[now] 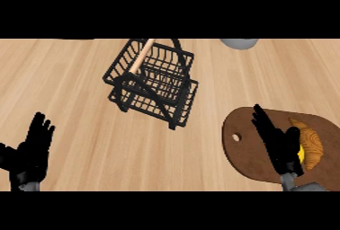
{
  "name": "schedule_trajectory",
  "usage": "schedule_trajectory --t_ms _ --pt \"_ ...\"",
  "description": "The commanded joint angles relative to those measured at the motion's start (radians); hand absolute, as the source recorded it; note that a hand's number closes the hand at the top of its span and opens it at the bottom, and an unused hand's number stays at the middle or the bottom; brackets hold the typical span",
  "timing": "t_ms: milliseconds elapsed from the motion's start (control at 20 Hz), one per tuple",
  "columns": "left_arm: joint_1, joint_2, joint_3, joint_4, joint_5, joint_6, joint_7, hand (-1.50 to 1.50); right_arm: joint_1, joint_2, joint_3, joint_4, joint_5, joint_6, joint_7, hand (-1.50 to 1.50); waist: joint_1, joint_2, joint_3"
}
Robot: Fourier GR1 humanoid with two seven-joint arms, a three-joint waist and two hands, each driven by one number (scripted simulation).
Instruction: Pick the lemon from the cutting board and place it in the tiered basket
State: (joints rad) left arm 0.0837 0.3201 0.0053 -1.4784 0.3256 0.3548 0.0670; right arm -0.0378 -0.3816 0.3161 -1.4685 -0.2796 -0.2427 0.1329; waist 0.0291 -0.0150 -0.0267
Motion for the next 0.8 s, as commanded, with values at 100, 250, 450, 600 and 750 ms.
schedule_trajectory --t_ms 100,250,450,600,750 --pt "-0.07 0.007 -0.084 0.01 -0.027 -0.149 -0.087 0.0 -0.126 0.017 -0.037 0.013 0.047 -0.038 -0.003 -1.5 -0.029 0.017 0.026" --pt "-0.154 0.02 -0.229 -0.026 -0.101 -0.258 -0.127 0.0 -0.278 0.015 -0.081 0.046 0.084 -0.086 -0.003 -1.5 -0.029 0.024 0.025" --pt "-0.22 -0.032 -0.243 0.1 -0.105 -0.293 -0.167 0.0 -0.269 0.102 -0.122 0.16 0.085 -0.14 -0.12 -1.5 -0.036 0.024 0.027" --pt "-0.181 -0.047 -0.273 0.038 -0.123 -0.285 -0.131 0.0 -0.238 0.12 -0.091 0.168 0.187 -0.174 -0.29 -1.5 -0.025 0.017 0.028" --pt "-0.218 -0.061 -0.249 0.129 -0.133 -0.293 -0.171 0.0 -0.255 -0.024 -0.037 -0.015 0.288 -0.171 -0.07 -1.5 -0.044 0.013 0.025"
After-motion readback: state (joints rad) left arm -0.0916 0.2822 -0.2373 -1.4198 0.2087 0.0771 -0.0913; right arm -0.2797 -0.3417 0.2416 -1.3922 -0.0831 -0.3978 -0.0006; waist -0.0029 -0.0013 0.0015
